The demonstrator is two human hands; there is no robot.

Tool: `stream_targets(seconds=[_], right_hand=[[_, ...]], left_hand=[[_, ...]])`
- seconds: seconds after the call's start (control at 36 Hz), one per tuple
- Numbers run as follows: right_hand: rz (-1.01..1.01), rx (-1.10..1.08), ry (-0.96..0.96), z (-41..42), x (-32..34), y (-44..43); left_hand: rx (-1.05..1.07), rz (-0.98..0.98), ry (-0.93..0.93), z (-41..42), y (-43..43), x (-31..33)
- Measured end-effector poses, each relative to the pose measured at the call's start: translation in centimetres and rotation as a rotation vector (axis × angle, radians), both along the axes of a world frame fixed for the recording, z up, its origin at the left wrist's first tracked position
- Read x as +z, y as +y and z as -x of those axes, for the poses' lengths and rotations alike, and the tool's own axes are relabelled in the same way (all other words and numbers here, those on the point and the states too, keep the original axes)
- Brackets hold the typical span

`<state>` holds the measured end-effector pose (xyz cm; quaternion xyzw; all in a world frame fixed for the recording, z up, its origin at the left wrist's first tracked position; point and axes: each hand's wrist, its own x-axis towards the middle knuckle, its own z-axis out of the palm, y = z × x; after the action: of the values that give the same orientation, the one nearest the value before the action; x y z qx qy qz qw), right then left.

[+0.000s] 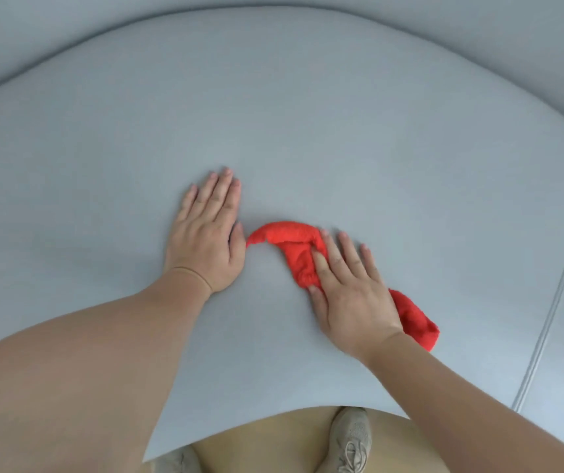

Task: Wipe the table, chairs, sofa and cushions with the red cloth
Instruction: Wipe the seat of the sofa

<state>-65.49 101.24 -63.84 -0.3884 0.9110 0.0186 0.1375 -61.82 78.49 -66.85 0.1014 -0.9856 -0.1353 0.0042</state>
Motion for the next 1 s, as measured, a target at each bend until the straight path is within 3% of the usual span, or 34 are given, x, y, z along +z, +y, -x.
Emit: stream_targets(seconds=[0.22, 0.58, 0.75, 1.0], right_hand=[[0.058, -0.170, 0.034, 10.7, -1.4, -5.2], [0.138, -0.387, 0.087, 30.0, -0.9, -11.1], [0.190, -0.317, 0.096, 30.5, -1.2, -11.7], [0.217, 0.010, -0.048, 24.9, -0.8, -12.7]], left_hand=[[-0.013, 0.001, -0.053, 0.1, -0.1, -0.1], [-0.024, -0.016, 0.052, 0.1, -0.4, -1.2], [-0.026, -0.013, 0.062, 0.2, -0.7, -1.5], [-0.018, -0.019, 0.047, 0.2, -0.9, -1.3]])
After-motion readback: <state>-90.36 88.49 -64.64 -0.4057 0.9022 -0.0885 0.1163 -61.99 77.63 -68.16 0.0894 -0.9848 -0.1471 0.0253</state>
